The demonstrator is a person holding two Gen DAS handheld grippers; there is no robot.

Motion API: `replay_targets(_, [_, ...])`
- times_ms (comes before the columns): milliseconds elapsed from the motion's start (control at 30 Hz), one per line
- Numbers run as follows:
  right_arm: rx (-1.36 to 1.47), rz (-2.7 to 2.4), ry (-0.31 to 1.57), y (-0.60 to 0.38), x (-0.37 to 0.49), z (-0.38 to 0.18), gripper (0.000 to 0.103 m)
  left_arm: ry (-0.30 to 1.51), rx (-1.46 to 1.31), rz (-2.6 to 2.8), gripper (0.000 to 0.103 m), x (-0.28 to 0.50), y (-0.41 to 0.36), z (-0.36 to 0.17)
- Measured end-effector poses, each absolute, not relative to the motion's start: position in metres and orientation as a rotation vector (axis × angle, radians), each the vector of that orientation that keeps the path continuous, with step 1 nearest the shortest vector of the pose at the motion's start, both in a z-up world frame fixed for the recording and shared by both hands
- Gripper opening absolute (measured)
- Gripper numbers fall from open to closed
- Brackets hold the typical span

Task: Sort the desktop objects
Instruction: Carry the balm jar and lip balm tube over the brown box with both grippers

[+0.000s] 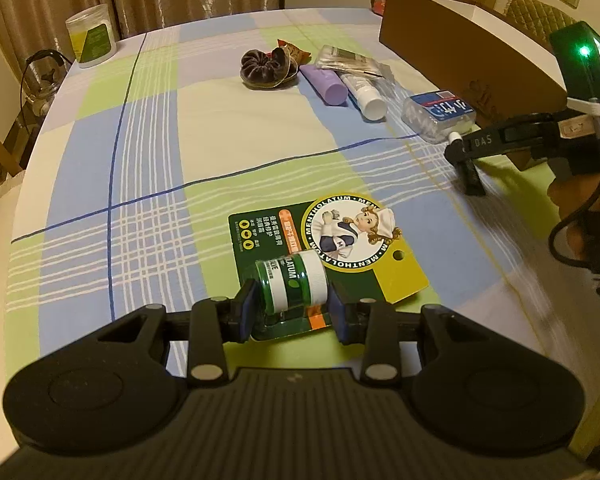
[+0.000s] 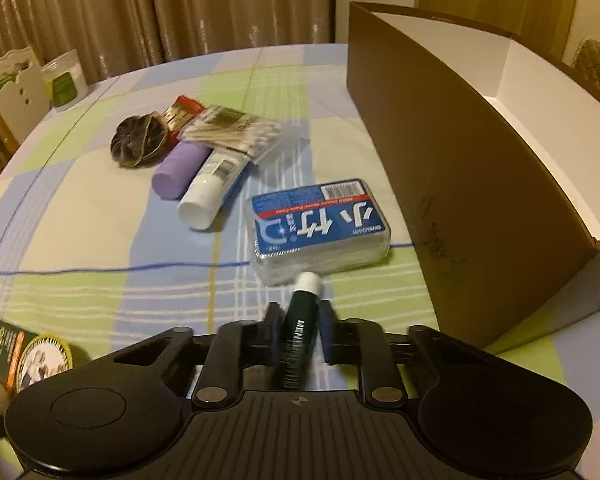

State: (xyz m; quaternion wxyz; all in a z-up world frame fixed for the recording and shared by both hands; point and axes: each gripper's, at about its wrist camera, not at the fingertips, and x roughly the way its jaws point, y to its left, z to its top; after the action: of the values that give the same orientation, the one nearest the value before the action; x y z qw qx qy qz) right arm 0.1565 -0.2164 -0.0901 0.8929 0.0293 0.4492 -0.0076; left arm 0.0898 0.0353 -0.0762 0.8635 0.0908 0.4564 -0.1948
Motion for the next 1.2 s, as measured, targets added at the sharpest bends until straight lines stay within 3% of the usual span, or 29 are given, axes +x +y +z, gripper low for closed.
replay_targets(233, [0.033, 0.083, 0.936, -0.216, 0.134, -0.071, 0.015, 0.918, 0.196, -0.437, 0.032, 0.089, 0.028, -0.065])
replay_targets(600, [0.019, 0.097, 0.769, -0.238, 0.104, 0.017, 0.015, 0.806, 0.203, -0.55, 0.032, 0.106, -0.02, -0.018])
replay_targets(833, [0.009, 0.016, 0.677, -0.289, 0.097, 0.063, 0.015, 0.696, 0.212, -0.661, 0.032, 0.122, -0.076, 0.028])
replay_targets(1200, [-0.023, 0.039, 0.702, -0.385, 0.134, 0.066, 0.015, 0.659, 0.2, -0.723, 0.032, 0.157, -0.202, 0.056])
